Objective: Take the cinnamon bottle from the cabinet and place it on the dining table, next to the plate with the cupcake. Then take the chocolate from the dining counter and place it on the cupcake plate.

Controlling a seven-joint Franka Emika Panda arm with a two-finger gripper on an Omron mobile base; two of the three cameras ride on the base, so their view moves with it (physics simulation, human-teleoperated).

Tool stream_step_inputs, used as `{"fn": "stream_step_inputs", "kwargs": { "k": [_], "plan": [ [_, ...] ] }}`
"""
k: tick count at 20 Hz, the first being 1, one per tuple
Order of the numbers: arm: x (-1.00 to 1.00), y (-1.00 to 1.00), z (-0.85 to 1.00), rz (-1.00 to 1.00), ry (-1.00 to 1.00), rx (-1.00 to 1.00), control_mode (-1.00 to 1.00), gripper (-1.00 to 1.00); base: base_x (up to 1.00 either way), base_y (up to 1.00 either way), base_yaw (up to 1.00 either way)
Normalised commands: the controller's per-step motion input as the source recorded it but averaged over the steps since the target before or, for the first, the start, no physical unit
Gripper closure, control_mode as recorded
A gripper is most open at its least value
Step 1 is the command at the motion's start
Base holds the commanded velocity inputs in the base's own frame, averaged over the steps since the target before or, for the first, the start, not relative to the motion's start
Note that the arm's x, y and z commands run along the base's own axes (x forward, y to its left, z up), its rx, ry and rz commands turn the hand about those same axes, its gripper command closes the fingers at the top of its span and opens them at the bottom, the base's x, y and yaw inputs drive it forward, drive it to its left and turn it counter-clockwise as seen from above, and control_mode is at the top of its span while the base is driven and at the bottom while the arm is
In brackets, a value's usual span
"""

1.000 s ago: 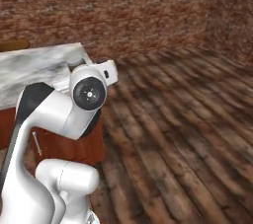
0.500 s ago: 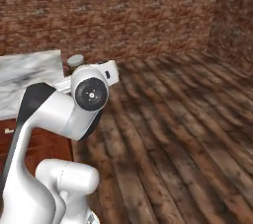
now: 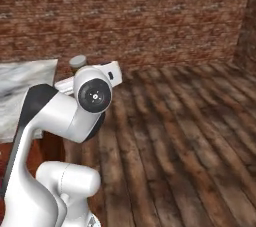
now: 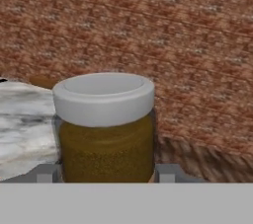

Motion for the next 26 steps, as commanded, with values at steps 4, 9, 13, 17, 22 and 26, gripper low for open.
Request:
{"fn": "stream_step_inputs", "kwargs": {
  "k": [4, 9, 13, 17, 22, 26],
  "plan": [
    [0.0, 0.0, 0.0, 0.0, 0.0, 0.0, 1.0, 1.0, 1.0, -0.16, 0.33],
    [0.0, 0.0, 0.0, 0.0, 0.0, 0.0, 1.0, 1.0, 1.0, -0.21, 0.33],
    [0.0, 0.0, 0.0, 0.0, 0.0, 0.0, 1.0, 1.0, 1.0, -0.29, 0.33],
    [0.0, 0.0, 0.0, 0.0, 0.0, 0.0, 1.0, 1.0, 1.0, -0.38, 0.31],
    [0.0, 0.0, 0.0, 0.0, 0.0, 0.0, 1.0, 1.0, 1.0, -0.47, 0.27],
    [0.0, 0.0, 0.0, 0.0, 0.0, 0.0, 1.0, 1.0, 1.0, -0.48, 0.26]
  ]
}}
